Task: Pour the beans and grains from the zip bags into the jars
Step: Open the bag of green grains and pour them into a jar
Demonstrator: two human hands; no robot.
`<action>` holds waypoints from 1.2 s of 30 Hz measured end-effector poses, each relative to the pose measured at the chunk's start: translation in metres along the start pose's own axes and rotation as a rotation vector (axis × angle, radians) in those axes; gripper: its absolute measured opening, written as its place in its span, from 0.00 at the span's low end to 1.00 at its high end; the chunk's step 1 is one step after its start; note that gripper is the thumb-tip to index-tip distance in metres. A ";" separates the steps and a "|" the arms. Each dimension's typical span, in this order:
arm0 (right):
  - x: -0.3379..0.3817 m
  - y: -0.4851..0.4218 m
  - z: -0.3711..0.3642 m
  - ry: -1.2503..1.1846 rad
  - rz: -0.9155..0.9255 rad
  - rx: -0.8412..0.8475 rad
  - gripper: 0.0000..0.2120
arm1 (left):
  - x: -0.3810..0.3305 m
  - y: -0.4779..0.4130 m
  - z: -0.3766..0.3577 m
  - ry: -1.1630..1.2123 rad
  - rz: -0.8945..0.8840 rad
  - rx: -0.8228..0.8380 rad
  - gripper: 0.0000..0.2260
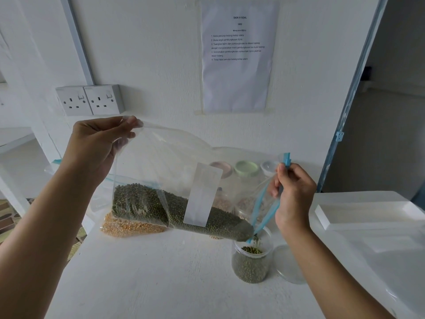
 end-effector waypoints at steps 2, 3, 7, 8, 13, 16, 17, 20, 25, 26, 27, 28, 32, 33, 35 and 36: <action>0.000 0.000 0.001 0.001 0.002 -0.002 0.16 | -0.002 -0.001 -0.002 -0.003 -0.002 0.011 0.04; 0.000 0.000 0.001 0.004 0.001 -0.003 0.16 | -0.002 -0.001 -0.003 -0.001 -0.001 0.012 0.04; 0.000 -0.001 0.002 0.002 -0.004 -0.005 0.15 | -0.002 -0.002 -0.005 0.000 -0.001 0.016 0.05; 0.000 0.000 0.002 0.001 -0.002 -0.003 0.15 | -0.002 -0.001 -0.005 0.000 -0.002 0.018 0.05; 0.000 -0.001 0.002 0.006 0.006 0.006 0.16 | -0.003 -0.001 -0.005 -0.008 -0.006 0.024 0.05; 0.001 -0.001 0.003 0.014 0.008 0.006 0.16 | -0.003 -0.001 -0.005 -0.002 -0.011 0.020 0.04; 0.001 0.000 0.002 0.015 0.008 0.005 0.16 | -0.003 -0.002 -0.005 0.001 -0.013 0.015 0.04; 0.001 -0.001 0.003 0.008 0.005 0.003 0.16 | -0.003 -0.002 -0.006 0.006 -0.010 0.009 0.03; 0.001 -0.002 0.004 0.002 0.001 0.003 0.17 | -0.004 -0.003 -0.007 0.016 -0.009 0.026 0.04; 0.000 -0.002 0.005 0.000 0.000 0.004 0.17 | -0.005 -0.003 -0.008 0.016 -0.010 0.027 0.04; 0.001 -0.002 0.005 -0.001 -0.002 0.005 0.16 | -0.005 -0.004 -0.008 0.015 -0.011 0.027 0.04; 0.001 -0.003 0.005 -0.002 -0.002 0.007 0.16 | -0.006 -0.004 -0.008 0.015 -0.011 0.027 0.04; 0.003 -0.003 0.003 -0.005 -0.004 0.013 0.16 | -0.010 -0.004 -0.010 0.009 -0.017 0.036 0.05; 0.003 -0.003 0.003 -0.007 -0.004 0.014 0.16 | -0.011 -0.003 -0.010 0.005 -0.019 0.038 0.05; 0.005 -0.003 0.002 -0.009 -0.002 0.020 0.18 | -0.012 -0.003 -0.011 0.004 -0.020 0.039 0.05; 0.006 -0.003 0.001 -0.005 0.000 0.025 0.19 | -0.012 -0.003 -0.011 0.007 -0.018 0.037 0.05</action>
Point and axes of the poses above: each hand's wrist, its own y-axis away from the middle knuckle, its own z-axis out of the back of the hand, x = y × z, the point moved 6 cm from there along -y, towards the middle knuckle, and after that the axes turned 3 degrees about x, right-handed, at the moved point
